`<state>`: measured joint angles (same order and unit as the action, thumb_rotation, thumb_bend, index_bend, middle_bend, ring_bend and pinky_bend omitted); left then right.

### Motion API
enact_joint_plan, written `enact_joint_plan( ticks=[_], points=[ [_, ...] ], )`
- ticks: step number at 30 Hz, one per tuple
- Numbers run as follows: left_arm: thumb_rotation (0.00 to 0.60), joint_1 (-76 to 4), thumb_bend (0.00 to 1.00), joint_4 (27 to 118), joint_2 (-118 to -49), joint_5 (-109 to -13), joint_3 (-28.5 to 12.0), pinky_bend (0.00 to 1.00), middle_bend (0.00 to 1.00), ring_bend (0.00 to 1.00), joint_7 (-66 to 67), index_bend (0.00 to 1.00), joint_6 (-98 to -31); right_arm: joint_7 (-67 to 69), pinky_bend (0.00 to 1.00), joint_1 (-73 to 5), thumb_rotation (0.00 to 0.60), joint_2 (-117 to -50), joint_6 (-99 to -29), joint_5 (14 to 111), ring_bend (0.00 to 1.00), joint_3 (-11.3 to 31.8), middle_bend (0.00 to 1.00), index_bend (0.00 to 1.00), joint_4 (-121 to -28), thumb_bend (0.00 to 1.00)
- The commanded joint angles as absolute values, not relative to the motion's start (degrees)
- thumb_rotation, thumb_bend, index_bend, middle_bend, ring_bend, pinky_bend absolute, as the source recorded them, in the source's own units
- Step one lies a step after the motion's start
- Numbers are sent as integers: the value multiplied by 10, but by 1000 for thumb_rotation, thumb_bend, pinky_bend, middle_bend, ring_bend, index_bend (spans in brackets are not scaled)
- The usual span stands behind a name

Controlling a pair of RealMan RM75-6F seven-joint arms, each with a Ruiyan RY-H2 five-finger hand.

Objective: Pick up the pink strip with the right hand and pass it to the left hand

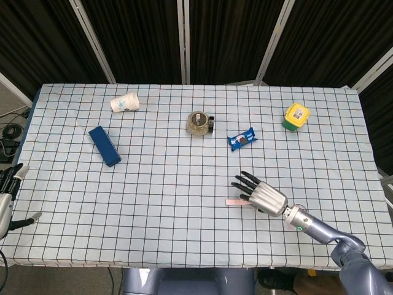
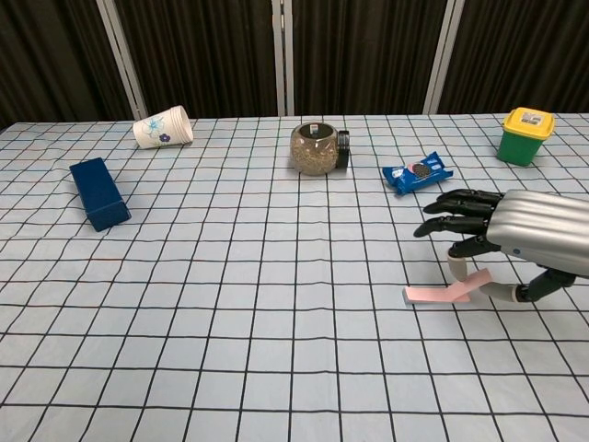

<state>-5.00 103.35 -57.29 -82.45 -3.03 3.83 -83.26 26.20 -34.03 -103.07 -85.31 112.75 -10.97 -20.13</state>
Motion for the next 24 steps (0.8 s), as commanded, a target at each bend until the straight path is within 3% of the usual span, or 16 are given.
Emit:
enact_joint_plan(
  ticks=[1, 14, 20, 24],
  points=[
    [600, -50, 0, 1033, -572, -825, -30, 0, 0, 0, 37, 0, -833, 264, 0, -340, 600, -1031, -855, 1124, 0, -112, 133, 515, -200, 338],
    [600, -49, 0, 1034, -570, -829, -29, 0, 0, 0, 32, 0, -836, 266, 0, -341, 600, -1034, -853, 1113, 0, -125, 160, 596, -196, 452],
    [600, -50, 0, 1034, -570, -829, -28, 0, 0, 0, 32, 0, -835, 265, 0, -343, 600, -1036, -862, 1107, 0, -127, 181, 694, -197, 453],
    [600, -50, 0, 1033, -571, -829, -28, 0, 0, 0, 33, 0, -833, 273, 0, -345, 600, -1033, -871, 1096, 0, -119, 186, 708, -212, 451]
  ],
)
